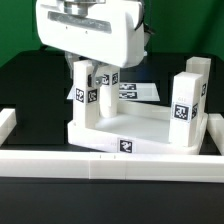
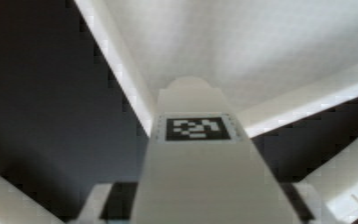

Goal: Assemble desk

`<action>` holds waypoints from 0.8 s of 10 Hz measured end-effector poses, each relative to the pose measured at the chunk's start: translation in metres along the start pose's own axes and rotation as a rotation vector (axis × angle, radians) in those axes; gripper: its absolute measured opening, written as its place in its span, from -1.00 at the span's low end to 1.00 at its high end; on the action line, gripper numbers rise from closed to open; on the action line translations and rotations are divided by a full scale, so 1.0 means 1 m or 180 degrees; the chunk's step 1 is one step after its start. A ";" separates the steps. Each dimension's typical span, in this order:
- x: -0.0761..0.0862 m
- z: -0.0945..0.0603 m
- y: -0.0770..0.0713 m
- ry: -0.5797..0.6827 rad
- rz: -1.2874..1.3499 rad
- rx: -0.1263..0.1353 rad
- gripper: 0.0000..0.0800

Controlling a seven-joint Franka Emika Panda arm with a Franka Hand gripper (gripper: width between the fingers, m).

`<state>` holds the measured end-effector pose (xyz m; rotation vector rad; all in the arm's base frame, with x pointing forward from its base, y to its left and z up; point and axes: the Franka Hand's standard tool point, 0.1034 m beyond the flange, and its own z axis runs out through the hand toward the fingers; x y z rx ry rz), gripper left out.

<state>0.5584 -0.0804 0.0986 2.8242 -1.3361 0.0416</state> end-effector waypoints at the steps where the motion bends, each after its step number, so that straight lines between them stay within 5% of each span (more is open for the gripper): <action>1: 0.000 0.000 0.000 0.0000 0.0113 0.0000 -0.28; 2: 0.000 0.000 0.000 -0.0009 0.0375 0.0018 -0.28; 5: 0.004 0.001 0.002 -0.0093 0.1405 0.0288 -0.28; 8: 0.005 0.001 0.002 -0.0159 0.2111 0.0338 -0.28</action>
Offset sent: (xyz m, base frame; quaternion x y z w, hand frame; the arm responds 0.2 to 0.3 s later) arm -0.0047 -0.0014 -0.0075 0.0936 -0.0316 0.3213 0.9418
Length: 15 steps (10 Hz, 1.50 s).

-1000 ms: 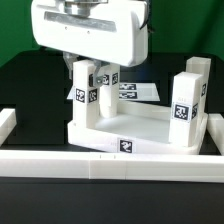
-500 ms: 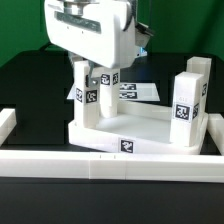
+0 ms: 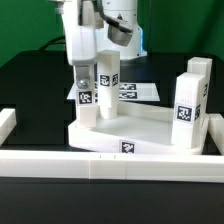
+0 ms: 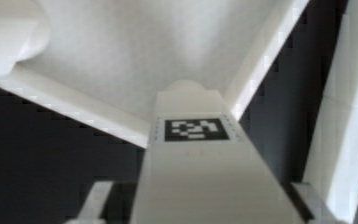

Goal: Assemble desk

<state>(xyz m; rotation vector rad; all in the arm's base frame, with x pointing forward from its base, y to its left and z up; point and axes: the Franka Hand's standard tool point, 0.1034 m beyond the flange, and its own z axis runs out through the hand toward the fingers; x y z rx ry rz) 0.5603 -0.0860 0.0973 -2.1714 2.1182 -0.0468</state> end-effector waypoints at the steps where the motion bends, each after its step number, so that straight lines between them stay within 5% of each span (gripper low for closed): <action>1: 0.000 0.000 0.000 -0.0001 0.0206 0.0000 -0.28; 2: 0.000 0.000 0.000 -0.0001 0.0283 0.0000 -0.27; 4: -0.001 0.000 0.000 0.0000 0.0354 -0.0004 0.37; 5: -0.003 0.000 0.000 0.0010 0.0156 -0.0044 0.37; 6: -0.006 -0.001 -0.002 0.0005 0.0011 -0.0062 0.57; 12: -0.005 -0.002 -0.004 0.0007 -0.1337 -0.0057 0.62; 15: -0.008 -0.003 -0.006 0.0111 -0.2631 -0.0170 0.62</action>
Offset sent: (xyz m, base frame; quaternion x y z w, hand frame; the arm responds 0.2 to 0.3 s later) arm 0.0000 0.0000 0.0000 0.0000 0.0000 0.0000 1.0000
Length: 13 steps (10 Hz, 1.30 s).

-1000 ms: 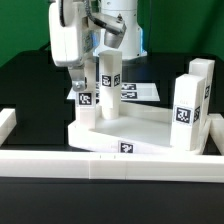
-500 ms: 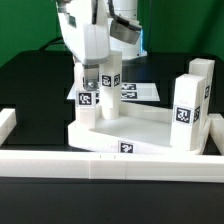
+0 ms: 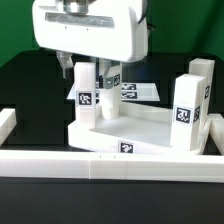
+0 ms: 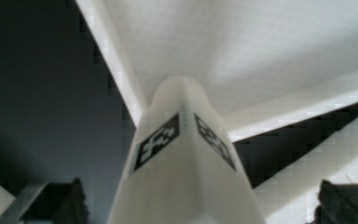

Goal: Assemble desk

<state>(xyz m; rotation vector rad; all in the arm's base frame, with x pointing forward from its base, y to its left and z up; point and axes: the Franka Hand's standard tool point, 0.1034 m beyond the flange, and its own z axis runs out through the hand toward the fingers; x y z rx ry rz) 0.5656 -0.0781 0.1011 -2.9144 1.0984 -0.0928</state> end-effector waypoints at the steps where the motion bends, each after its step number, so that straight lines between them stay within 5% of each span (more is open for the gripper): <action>1: 0.000 0.001 0.001 0.0010 -0.0164 0.0002 0.62; 9: 0.003 -0.001 0.002 0.0040 -0.1800 -0.0060 0.62; 12: 0.003 -0.001 0.003 0.0037 -0.1887 -0.0064 -0.28; 13: 0.003 -0.001 0.003 0.0037 -0.1875 -0.0063 -0.28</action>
Offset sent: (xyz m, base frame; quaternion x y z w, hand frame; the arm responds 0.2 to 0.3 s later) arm -0.0019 0.0061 0.0055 -0.0035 -0.0010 -0.2051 0.9787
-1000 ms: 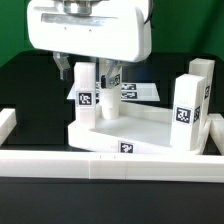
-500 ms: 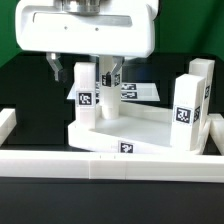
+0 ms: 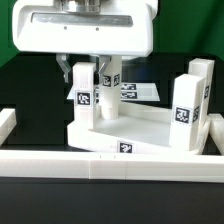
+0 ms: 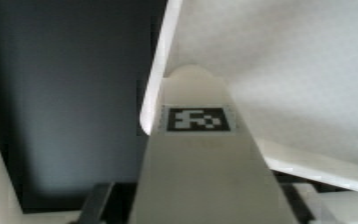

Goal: Assemble desk

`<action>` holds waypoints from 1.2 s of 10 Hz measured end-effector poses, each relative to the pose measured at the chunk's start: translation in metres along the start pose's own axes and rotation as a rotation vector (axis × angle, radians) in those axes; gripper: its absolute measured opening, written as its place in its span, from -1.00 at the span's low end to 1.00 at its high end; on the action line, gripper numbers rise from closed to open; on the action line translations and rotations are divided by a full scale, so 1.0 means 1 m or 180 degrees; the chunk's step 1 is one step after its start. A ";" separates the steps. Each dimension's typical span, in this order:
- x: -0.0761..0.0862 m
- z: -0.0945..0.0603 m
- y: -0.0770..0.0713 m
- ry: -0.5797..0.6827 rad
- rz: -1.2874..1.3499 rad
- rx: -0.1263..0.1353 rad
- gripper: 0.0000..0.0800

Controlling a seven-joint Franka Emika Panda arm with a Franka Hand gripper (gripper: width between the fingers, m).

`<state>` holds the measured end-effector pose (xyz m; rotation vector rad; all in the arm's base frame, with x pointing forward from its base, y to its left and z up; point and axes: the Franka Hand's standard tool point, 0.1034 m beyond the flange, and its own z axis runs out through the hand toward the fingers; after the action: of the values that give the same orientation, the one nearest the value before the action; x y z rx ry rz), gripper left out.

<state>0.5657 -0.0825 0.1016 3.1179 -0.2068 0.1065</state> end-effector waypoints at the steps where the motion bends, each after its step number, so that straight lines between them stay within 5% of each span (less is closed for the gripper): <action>1: 0.000 0.000 0.000 0.0000 0.0065 0.0000 -0.28; 3: 0.000 0.000 0.000 0.0000 0.0078 0.0001 -0.28; 12: 0.000 0.000 0.004 -0.0044 0.3236 0.0141 -0.27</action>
Offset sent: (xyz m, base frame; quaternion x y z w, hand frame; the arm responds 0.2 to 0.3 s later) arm 0.0000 0.0000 0.0000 0.0000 0.0000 0.1938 0.9810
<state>0.5654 -0.0861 0.1014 2.6904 -1.7393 0.0906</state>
